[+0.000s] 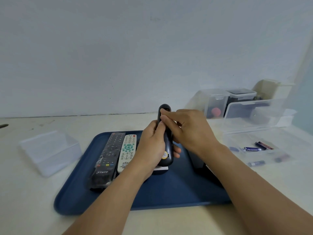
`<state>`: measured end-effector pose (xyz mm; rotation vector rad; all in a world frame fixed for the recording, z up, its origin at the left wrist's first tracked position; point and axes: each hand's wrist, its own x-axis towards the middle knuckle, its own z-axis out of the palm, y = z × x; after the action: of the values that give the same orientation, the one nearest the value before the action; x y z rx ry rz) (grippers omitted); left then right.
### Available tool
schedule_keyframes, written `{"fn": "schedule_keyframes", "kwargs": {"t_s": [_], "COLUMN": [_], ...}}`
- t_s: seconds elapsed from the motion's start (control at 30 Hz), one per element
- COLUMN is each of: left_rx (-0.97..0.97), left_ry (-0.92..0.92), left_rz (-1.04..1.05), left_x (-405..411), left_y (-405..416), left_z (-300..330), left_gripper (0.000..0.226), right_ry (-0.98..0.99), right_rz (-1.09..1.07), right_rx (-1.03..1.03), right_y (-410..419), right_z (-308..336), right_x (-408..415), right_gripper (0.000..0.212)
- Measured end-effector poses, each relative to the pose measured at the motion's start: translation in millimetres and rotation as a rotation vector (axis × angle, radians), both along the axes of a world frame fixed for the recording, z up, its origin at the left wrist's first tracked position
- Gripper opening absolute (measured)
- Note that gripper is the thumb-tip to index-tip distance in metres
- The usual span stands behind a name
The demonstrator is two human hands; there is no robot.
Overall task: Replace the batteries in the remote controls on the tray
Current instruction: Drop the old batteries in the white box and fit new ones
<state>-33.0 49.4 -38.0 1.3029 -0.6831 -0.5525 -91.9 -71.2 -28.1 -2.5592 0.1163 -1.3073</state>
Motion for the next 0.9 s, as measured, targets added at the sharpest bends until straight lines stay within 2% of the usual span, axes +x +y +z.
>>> {"fn": "schedule_keyframes", "kwargs": {"t_s": [0.07,0.17,0.2,0.23,0.3,0.4,0.57,0.63,0.67,0.77,0.83,0.9], "left_rx": [-0.013,-0.034,-0.025,-0.009,0.019,0.031,0.033,0.029,0.031,0.042,0.036,0.041], "left_ry": [-0.026,-0.075,-0.104,-0.136,-0.166,-0.169,-0.150,-0.152,-0.149,-0.088,-0.015,0.032], "left_rz": [0.007,-0.020,-0.040,-0.062,-0.099,-0.128,-0.128,-0.113,-0.101,-0.060,-0.034,-0.031], "left_x": [2.5,5.0,4.3,3.7,-0.6,-3.6,-4.7,-3.2,-2.4,1.2,2.9,4.1], "left_y": [-0.8,-1.0,-0.6,0.4,-0.4,-1.1,0.1,-0.6,-0.7,-0.9,-0.5,-0.8], "left_z": [0.6,2.6,2.4,2.6,1.3,1.1,1.6,1.9,1.9,2.1,2.8,3.4], "left_gripper": [0.025,0.021,0.021,0.021,0.021,0.021,0.021,0.021,0.021,0.023,0.026,0.035], "right_ry": [-0.034,-0.109,-0.052,0.021,0.113,0.126,0.055,0.062,0.080,0.138,0.162,0.178], "right_rz": [0.086,0.219,0.297,0.363,0.417,0.429,0.336,0.323,0.336,0.328,0.372,0.443], "right_rx": [0.193,0.873,1.086,1.217,1.260,1.206,0.932,0.915,0.976,1.392,1.572,1.647], "right_y": [4.1,1.7,1.1,0.8,-2.2,-5.4,-4.7,-0.9,0.3,-5.9,-10.9,-12.8], "right_z": [2.9,10.1,12.4,14.2,14.0,12.1,14.2,14.5,14.6,15.9,17.9,18.8], "right_x": [-3.5,-6.0,-7.1,-7.1,-9.4,-11.1,-13.2,-11.3,-10.1,-7.1,-8.9,-11.3], "right_gripper": [0.021,0.013,0.020,0.030,0.035,0.025,0.026,0.033,0.038,0.051,0.049,0.042]}}
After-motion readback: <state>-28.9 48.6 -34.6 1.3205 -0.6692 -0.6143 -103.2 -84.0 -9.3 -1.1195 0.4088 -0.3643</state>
